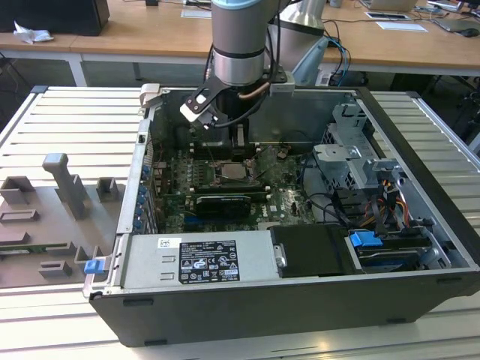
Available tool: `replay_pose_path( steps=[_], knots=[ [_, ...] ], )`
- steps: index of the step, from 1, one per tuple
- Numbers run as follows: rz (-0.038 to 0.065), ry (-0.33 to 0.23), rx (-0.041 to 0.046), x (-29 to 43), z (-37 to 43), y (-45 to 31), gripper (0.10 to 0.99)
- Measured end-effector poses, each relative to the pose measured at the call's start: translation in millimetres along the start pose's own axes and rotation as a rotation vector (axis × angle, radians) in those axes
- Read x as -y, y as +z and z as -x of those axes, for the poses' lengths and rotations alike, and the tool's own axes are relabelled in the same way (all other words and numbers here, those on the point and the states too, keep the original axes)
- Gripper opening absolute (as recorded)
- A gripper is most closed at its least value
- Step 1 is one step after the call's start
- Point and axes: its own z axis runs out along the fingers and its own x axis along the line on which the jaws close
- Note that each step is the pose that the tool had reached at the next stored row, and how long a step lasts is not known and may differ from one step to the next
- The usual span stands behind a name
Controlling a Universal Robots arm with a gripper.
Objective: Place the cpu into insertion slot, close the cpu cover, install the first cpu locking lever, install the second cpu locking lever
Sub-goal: 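Close the cpu cover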
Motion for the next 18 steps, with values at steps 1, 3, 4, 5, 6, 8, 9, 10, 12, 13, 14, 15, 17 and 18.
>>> replay_pose_path(
  steps=[1,3,4,5,6,8,9,10,12,13,14,15,17,18],
  knots=[
    [0.000,0.000,0.0001,-0.1,0.0,-0.8,0.106],
    [0.000,0.001,0.0003,-0.2,-0.1,-2.8,0.106],
    [0.000,0.001,0.0001,-0.2,-0.1,-3.0,0.106],
    [0.000,0.002,0.0002,-0.5,-0.1,-3.0,0.106],
    [-0.001,0.002,0.0004,-1.6,-0.1,-3.0,0.106],
    [-0.003,0.003,0.0005,-3.7,-0.1,-2.9,0.106],
    [-0.003,0.003,0.0005,-3.7,-0.1,-2.9,0.106],
    [-0.003,0.003,0.0007,-3.8,-0.1,-3.5,0.106],
    [-0.003,0.003,0.0005,-4.0,-0.2,-6.4,0.106],
    [-0.003,0.003,0.0005,-4.0,-0.2,-7.2,0.106],
    [-0.003,0.003,0.0005,-4.1,-0.2,-9.0,0.106],
    [-0.003,0.003,0.0005,-4.3,-0.3,-11.3,0.106],
    [-0.003,0.003,0.0001,-4.3,-0.3,-12.4,0.106],
    [-0.003,0.003,0.0000,-4.7,-0.3,-12.3,0.106]
  ],
)
